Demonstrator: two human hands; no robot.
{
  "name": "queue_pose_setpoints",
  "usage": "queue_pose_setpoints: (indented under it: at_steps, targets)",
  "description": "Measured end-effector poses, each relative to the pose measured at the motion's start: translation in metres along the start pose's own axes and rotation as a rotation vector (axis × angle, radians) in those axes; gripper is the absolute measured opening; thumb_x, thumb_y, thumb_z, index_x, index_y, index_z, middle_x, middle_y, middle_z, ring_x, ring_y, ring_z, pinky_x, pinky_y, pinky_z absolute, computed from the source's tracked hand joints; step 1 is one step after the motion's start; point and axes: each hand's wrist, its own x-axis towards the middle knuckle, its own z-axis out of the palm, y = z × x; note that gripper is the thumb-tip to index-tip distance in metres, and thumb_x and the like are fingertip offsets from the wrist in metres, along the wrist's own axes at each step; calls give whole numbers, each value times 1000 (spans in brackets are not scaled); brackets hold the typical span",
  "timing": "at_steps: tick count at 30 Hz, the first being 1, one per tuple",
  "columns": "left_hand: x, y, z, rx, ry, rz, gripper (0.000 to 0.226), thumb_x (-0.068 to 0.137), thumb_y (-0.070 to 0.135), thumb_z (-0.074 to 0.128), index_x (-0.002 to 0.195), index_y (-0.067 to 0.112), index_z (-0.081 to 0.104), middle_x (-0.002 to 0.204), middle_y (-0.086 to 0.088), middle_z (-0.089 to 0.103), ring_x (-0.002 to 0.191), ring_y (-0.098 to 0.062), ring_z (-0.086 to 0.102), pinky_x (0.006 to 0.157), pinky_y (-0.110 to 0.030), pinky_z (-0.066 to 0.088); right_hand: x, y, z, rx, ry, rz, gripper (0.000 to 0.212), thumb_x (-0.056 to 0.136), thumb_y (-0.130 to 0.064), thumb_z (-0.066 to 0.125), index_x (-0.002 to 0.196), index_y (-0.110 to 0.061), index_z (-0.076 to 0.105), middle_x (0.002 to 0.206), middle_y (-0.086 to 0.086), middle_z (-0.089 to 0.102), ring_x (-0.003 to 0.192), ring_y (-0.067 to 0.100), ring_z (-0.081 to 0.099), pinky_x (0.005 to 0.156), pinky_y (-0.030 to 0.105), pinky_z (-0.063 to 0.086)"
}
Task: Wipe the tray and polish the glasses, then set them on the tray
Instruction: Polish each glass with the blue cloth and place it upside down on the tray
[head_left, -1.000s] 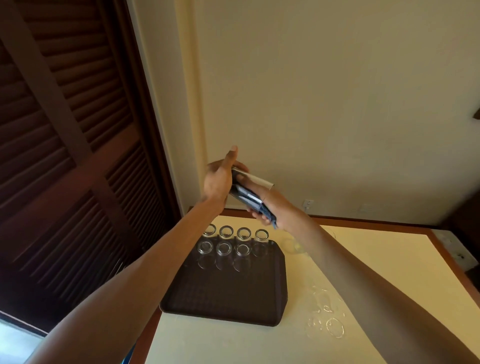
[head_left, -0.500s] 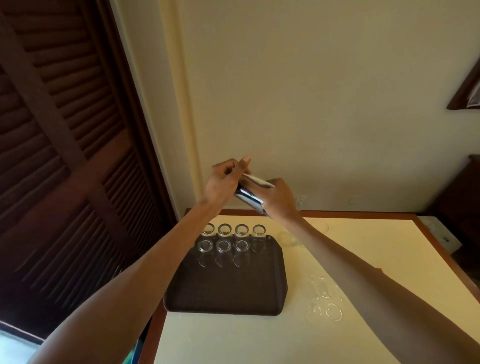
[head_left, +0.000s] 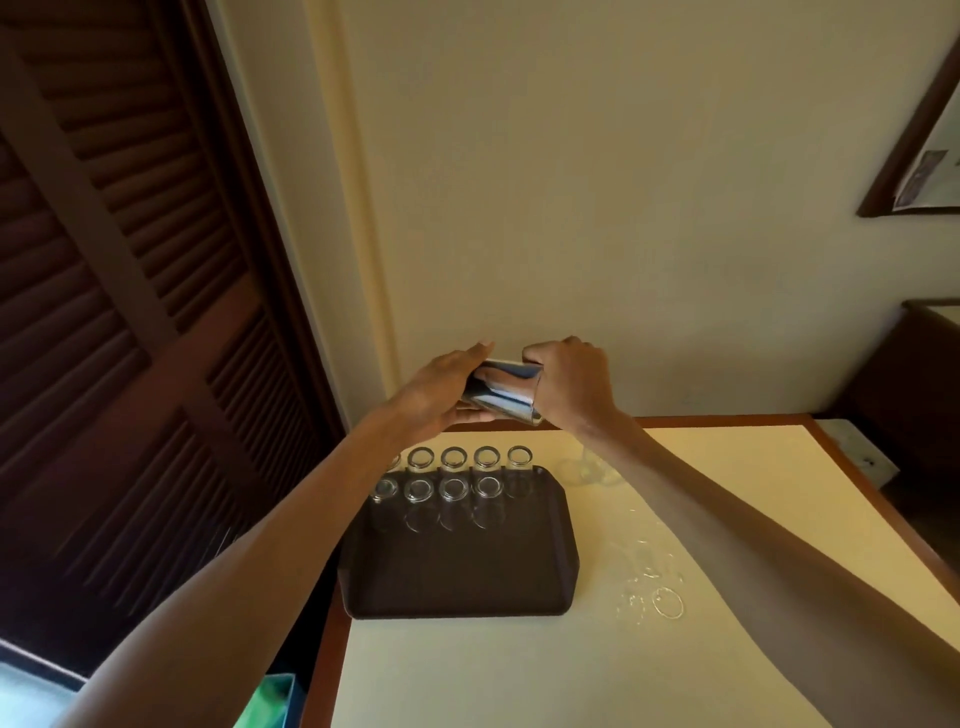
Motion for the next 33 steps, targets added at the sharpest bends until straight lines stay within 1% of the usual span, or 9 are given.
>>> queue_pose_setpoints:
  at_steps: [4,6,8,12,18,23,28,30,33]
  targets:
    - [1,-9,2,-27,108,66,42,102,47,60,119,9,58,114,-17,69,101,-29,73,79,-36,62,-13,-4,14,456,-181,267,53,88,-55,69,50,-22,53,41,-6,52,38,11,51,45,26,41]
    - [0,-14,4,-82,146,122,42,98,42,67,122,9,57,113,-16,68,97,-28,74,76,-35,62,-19,-5,14,767,-450,484,64,84,-73,58,67,-13,69,55,1,68,56,25,67,63,37,56]
    - [0,-18,7,-123,174,160,46,95,36,72,129,9,55,112,-13,70,88,-22,76,69,-31,62,-31,7,19,885,-566,562,63,85,-70,56,88,-10,73,74,11,75,71,37,66,66,47,56]
    - [8,-30,6,-220,185,206,59,86,31,81,133,6,55,116,-16,72,90,-22,77,71,-35,63,-60,33,18,995,-543,571,40,99,-45,58,100,-8,73,76,12,72,59,22,65,47,29,48]
    - [33,-71,23,-105,328,208,53,84,37,83,124,10,62,121,-7,70,102,-20,75,90,-38,62,-101,95,34,1081,-423,684,23,101,-33,58,95,-17,73,77,10,73,67,25,69,61,30,55]
    - [64,-112,45,278,436,201,54,84,45,83,126,19,62,114,3,69,94,-7,68,68,-10,53,-122,151,74,1122,-392,857,26,98,-40,61,83,-22,69,87,13,69,80,31,64,86,53,51]
    - [105,-161,56,555,468,163,52,78,47,88,121,28,66,116,1,67,101,-16,67,58,-14,50,-118,189,104,1232,-448,963,20,100,-34,60,97,-15,64,96,11,69,91,30,66,90,49,52]
    - [117,-178,61,662,443,144,55,78,41,89,126,23,66,120,-2,61,103,-15,62,65,-12,48,-116,203,118,1261,-487,987,20,102,-30,56,106,-12,62,102,11,69,95,29,66,90,47,52]
    - [136,-202,70,734,424,108,56,80,32,89,129,19,64,129,-6,54,110,-19,59,88,-29,56,-108,224,137,1295,-521,1032,26,103,-26,52,119,-6,61,114,15,68,104,31,66,95,49,51]
